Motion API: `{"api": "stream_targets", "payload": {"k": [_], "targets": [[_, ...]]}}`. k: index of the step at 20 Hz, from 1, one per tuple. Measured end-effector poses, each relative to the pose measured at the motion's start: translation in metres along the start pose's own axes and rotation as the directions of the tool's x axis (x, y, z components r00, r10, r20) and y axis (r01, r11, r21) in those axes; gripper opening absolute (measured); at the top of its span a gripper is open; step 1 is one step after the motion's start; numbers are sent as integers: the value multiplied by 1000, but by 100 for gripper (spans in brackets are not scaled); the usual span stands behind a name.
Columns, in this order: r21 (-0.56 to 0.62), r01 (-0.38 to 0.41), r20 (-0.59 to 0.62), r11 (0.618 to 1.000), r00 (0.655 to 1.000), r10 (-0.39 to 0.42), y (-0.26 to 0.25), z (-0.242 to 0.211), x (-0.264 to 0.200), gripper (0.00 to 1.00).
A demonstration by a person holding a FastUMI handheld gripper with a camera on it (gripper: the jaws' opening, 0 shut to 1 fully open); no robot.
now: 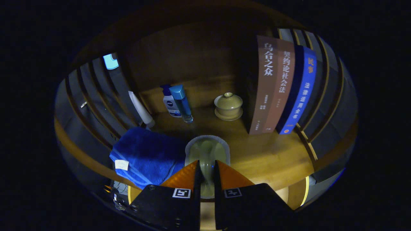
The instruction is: Pull open the drawer, take out the items inside it, and place them on the countertop above the cabinet.
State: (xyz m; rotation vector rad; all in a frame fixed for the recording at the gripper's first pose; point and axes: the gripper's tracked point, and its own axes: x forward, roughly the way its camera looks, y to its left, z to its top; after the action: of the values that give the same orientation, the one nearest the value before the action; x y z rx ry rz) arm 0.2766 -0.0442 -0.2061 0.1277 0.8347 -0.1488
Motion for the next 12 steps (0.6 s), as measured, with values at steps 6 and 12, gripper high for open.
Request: {"api": "stream_targets", "payload": {"k": [6, 12], "targets": [[-37, 39, -80, 999, 996, -42, -1, -6, 31, 23], [-42, 37, -54, 998, 998, -39, 2, -3, 34, 100]]}}
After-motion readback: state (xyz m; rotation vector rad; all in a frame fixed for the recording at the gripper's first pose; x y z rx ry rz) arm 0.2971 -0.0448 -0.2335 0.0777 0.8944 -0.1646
